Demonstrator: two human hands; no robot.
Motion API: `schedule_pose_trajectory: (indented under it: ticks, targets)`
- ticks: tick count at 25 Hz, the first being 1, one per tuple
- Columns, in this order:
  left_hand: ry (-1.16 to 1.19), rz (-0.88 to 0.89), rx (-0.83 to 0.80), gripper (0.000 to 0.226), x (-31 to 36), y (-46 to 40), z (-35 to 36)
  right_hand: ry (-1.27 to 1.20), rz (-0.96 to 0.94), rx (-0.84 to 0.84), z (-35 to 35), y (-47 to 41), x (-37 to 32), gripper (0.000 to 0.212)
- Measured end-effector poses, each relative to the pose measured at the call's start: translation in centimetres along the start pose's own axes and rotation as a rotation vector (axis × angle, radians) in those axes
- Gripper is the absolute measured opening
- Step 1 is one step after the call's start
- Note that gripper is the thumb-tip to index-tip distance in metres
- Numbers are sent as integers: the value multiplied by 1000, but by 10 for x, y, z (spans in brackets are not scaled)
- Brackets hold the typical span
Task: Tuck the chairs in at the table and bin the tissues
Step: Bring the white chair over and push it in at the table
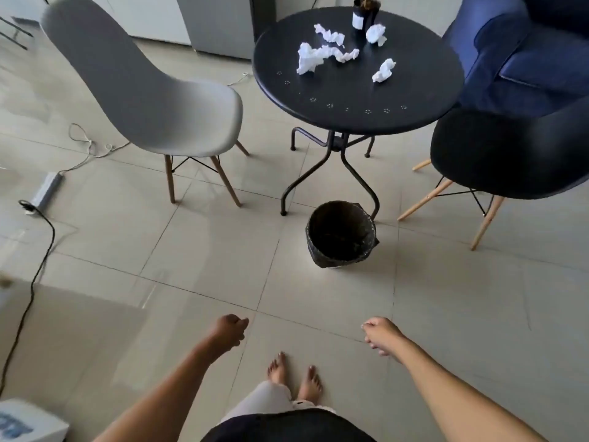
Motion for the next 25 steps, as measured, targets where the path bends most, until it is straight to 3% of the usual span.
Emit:
schedule_pose_trajectory:
  ticks: [4,10,20,25]
  targets:
    - [103,12,66,21,-12,15,-41,113,-8,-80,16,-10,-57,15]
    - [339,39,218,22,-36,19,-158,263,-145,-137,59,-23,-219,21]
    - [530,109,493,22,-75,19,-451,286,-429,-209,199,13,-563,10]
    - [556,154,523,21,-57,0,-557,309,-527,-224,237,17,-699,16]
Point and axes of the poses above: each hand's wrist, its own y-axis away from the middle knuckle, its own z-axis out of the palm, x = y × z, the point moved 2 cm from there along -y, towards the middle knuckle, and after that the axes turned 6 degrees about -x, right-handed, at the moved point
